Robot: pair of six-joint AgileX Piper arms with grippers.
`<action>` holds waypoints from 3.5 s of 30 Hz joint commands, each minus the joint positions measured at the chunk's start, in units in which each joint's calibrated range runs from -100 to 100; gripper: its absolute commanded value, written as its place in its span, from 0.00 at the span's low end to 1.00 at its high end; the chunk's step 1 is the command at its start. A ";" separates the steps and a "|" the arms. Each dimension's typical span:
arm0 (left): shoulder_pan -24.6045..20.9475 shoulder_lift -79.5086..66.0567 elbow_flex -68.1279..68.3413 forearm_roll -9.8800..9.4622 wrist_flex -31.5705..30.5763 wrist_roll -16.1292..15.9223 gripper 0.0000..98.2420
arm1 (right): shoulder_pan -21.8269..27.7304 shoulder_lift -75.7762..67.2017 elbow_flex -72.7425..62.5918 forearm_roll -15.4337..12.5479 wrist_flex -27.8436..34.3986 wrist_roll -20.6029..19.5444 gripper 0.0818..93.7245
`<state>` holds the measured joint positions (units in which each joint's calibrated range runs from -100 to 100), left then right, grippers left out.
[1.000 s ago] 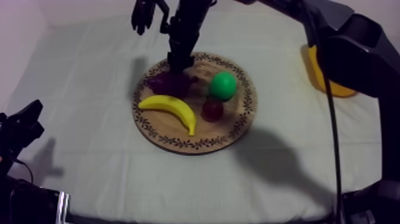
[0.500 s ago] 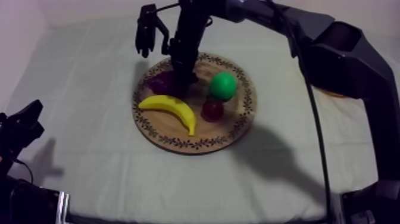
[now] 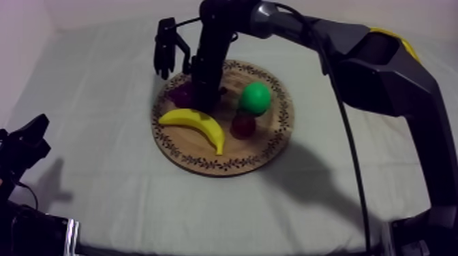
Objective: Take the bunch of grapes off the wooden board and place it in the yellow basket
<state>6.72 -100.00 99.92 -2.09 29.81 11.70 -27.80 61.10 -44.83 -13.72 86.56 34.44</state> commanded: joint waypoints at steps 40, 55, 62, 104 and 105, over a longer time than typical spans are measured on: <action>-0.03 0.00 -0.03 0.02 0.01 -0.01 0.00 | 10.66 -34.19 20.85 10.02 -16.37 -9.37 0.47; -0.03 0.00 -0.03 0.02 0.01 -0.01 0.00 | 17.17 -48.72 40.15 17.86 -31.85 -23.55 0.47; -0.03 0.00 -0.03 0.02 0.01 -0.01 0.00 | 21.28 -52.40 45.86 21.38 -36.86 -28.90 0.47; -0.03 0.00 -0.03 0.02 0.01 -0.01 0.00 | 34.19 -50.62 69.34 28.00 -48.53 -38.21 0.60; -0.03 0.00 -0.03 0.02 0.01 -0.01 0.00 | 34.07 -50.51 68.98 27.75 -48.25 -38.03 0.61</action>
<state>6.72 -100.00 99.92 -2.09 29.81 11.70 6.41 10.57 24.44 14.22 37.75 -3.84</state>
